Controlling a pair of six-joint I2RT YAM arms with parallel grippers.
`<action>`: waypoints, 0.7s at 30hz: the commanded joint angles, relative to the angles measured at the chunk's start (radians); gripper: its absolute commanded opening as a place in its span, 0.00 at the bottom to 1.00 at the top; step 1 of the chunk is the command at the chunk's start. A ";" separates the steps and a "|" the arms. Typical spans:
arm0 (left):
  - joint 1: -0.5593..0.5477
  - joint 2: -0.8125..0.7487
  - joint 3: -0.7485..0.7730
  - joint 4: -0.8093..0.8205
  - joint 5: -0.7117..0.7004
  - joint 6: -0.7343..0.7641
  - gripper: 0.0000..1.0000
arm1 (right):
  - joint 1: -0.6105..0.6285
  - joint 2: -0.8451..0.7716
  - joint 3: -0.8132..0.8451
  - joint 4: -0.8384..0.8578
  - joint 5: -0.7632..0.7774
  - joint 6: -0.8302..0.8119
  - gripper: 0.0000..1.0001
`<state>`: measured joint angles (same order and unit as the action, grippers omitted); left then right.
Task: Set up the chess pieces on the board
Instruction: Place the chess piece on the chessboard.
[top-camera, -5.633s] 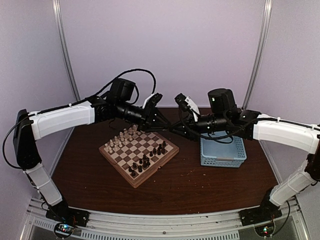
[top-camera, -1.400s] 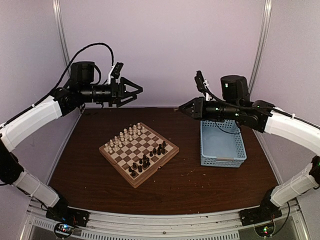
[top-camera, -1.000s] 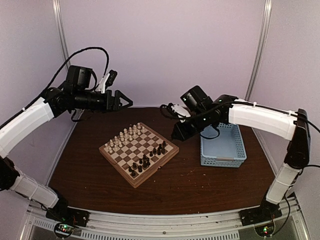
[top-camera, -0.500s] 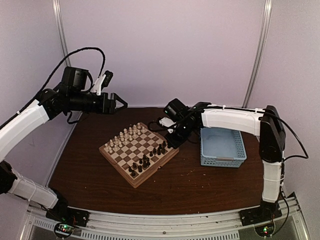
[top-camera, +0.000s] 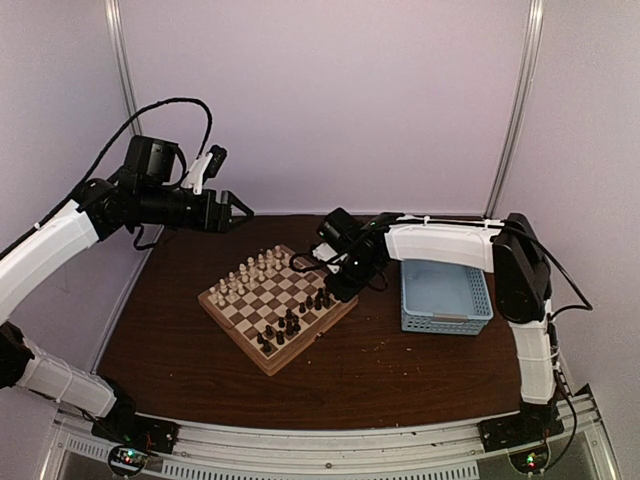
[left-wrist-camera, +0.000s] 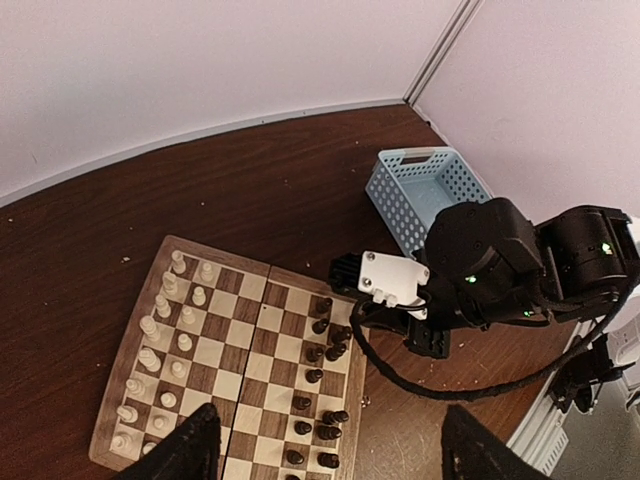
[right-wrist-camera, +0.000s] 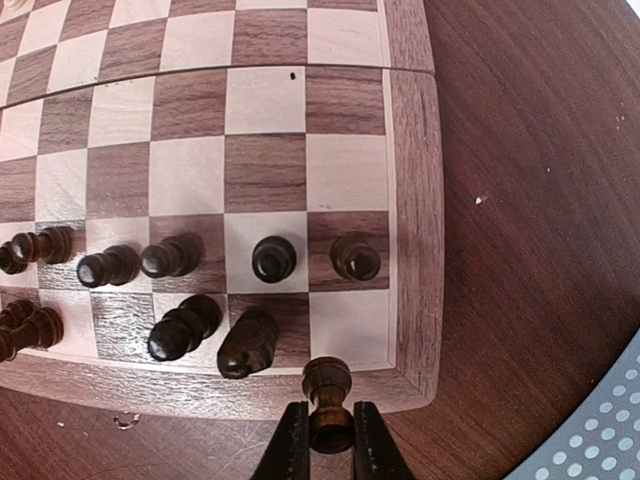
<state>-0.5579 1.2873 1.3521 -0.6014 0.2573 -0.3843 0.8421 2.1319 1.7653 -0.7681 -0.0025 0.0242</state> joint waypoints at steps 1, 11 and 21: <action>0.000 -0.003 -0.002 0.023 -0.017 0.022 0.76 | -0.005 0.022 0.046 -0.009 0.040 -0.011 0.05; 0.000 0.013 0.005 0.022 -0.019 0.022 0.76 | -0.014 0.047 0.062 -0.007 0.038 -0.041 0.07; 0.000 0.023 0.011 0.022 -0.018 0.024 0.76 | -0.020 0.061 0.075 -0.005 0.035 -0.049 0.10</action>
<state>-0.5579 1.3037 1.3521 -0.6029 0.2462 -0.3756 0.8284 2.1796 1.8015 -0.7731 0.0086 -0.0105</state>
